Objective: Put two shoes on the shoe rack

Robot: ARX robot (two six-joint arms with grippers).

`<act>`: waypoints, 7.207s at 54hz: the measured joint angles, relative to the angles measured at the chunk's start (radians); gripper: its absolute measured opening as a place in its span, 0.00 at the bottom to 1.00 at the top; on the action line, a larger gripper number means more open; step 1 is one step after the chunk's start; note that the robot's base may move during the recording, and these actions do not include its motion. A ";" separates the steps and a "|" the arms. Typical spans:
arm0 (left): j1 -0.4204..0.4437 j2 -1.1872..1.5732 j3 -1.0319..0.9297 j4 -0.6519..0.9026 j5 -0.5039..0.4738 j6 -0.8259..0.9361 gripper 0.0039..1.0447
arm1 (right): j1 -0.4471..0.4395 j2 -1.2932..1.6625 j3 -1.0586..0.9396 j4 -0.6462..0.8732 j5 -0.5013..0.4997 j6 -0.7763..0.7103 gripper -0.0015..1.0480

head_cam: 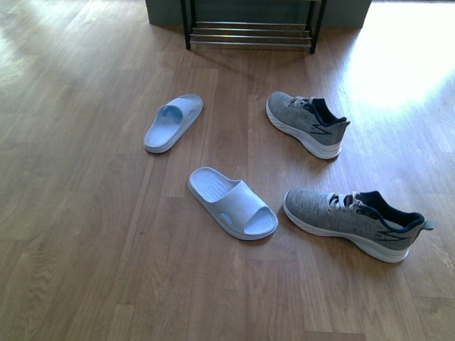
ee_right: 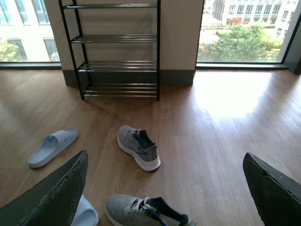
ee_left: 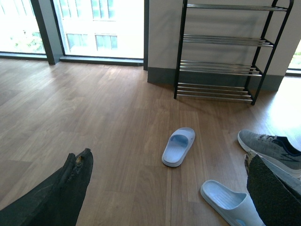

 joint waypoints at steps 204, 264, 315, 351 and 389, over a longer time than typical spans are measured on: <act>0.000 0.000 0.000 0.000 0.000 0.000 0.91 | -0.187 2.692 1.031 0.398 -0.195 -1.022 0.01; 0.000 0.000 0.000 0.000 0.000 0.000 0.91 | -0.537 1.091 0.383 0.240 -0.502 0.023 0.01; 0.000 0.000 0.000 0.000 -0.001 0.000 0.91 | -0.587 1.040 0.355 0.254 -0.559 0.055 0.01; 0.000 0.000 0.000 0.000 0.000 0.000 0.91 | -0.589 1.043 0.352 0.256 -0.542 0.058 0.01; 0.000 0.000 0.000 0.000 0.000 0.000 0.91 | -0.589 1.042 0.351 0.256 -0.549 0.058 0.01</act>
